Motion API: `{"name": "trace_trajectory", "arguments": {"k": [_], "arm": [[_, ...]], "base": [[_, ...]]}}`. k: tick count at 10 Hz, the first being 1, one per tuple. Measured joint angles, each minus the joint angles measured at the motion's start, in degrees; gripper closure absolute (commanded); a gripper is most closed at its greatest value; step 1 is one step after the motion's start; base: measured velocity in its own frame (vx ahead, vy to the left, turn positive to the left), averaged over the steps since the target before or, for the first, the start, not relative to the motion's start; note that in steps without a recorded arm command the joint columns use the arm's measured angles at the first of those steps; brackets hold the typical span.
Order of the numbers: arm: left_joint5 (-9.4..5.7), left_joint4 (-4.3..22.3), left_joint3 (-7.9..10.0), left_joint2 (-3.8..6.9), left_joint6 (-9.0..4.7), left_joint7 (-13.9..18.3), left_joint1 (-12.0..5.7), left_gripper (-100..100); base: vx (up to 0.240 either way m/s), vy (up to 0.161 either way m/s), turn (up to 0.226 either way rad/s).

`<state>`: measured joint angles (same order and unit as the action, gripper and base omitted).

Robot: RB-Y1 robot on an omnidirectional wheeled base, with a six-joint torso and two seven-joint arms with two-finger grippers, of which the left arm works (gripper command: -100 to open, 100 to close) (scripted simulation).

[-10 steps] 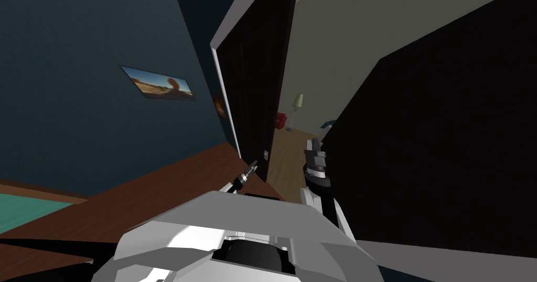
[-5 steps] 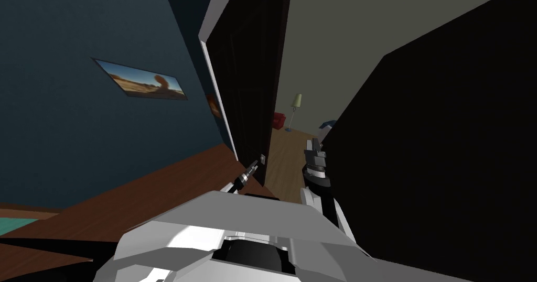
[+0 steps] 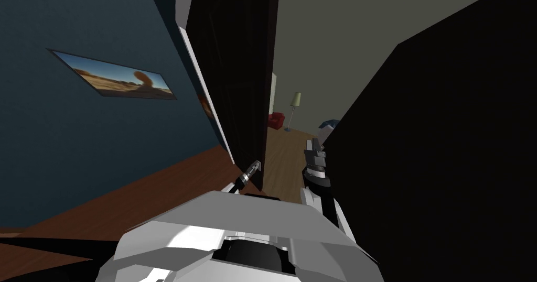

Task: Push the door open

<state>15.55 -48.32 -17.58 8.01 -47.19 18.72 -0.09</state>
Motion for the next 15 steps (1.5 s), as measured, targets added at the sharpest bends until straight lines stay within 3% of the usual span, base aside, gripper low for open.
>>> {"name": "trace_trajectory", "arguments": {"k": [5,10,13,15], "arm": [[0.01,0.1,0.08,0.12,0.32,0.0,0.01,100],[-0.8,1.3,1.4,-0.54,0.85,-1.0,-0.17,100],[-1.45,-0.5,2.47,-0.63,1.88,-1.8,0.66,100],[-2.12,2.2,3.75,-1.14,0.86,-2.6,-1.13,100]], "base": [[-0.012,0.004,-0.001],[0.132,-0.087,0.021],[0.123,-0.093,0.025],[0.118,-0.098,0.055]]}}
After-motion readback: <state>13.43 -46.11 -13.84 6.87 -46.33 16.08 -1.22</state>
